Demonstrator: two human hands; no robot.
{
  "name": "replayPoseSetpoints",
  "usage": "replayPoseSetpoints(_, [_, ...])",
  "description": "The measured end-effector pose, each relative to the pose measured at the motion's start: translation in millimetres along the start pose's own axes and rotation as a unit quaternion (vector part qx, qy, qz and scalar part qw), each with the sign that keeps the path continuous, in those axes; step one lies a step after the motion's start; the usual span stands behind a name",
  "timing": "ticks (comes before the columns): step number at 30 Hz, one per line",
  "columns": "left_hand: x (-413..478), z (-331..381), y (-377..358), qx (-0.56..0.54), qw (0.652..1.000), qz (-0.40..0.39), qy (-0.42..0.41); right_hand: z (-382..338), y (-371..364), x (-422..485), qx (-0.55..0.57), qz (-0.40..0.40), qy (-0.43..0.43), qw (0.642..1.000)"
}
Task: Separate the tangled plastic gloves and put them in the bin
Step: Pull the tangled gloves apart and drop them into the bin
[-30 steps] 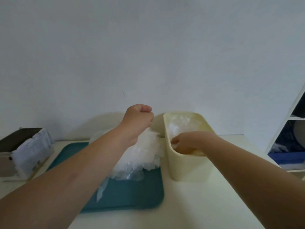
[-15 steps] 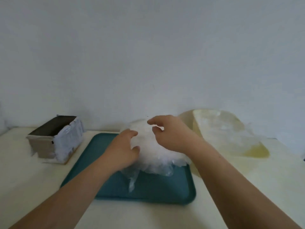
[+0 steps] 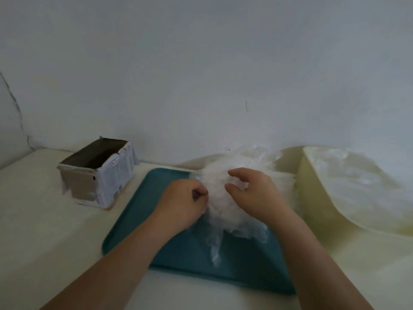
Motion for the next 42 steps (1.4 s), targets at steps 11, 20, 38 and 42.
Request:
replayPoseSetpoints(11, [-13.6, 62.8, 67.6, -0.112, 0.980, 0.045, -0.158, -31.0, 56.1, -23.0, 0.079, 0.089, 0.061, 0.991])
replayPoseSetpoints(20, [-20.2, 58.1, 63.6, -0.222, 0.964, -0.017, -0.144, -27.8, 9.6, -32.3, 0.434, -0.183, -0.023, 0.882])
replayPoseSetpoints(38, [-9.9, 20.0, 43.9, -0.353, 0.933, -0.045, 0.051, -5.2, 13.9, -20.0, 0.364, -0.092, -0.060, 0.925])
replayPoseSetpoints(42, [-9.3, 21.0, 36.5, -0.387, 0.919, -0.067, 0.047, -16.4, 1.9, -29.4, 0.391, -0.188, -0.050, 0.900])
Point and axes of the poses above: each hand's wrist, its own x-axis towards the middle knuckle, its own y-axis out of the back of the hand, z = x × y, the point moved 9 cm from there along x, towards the middle knuckle, and after that the axes turned 2 degrees about x, right-handed, at the moved point
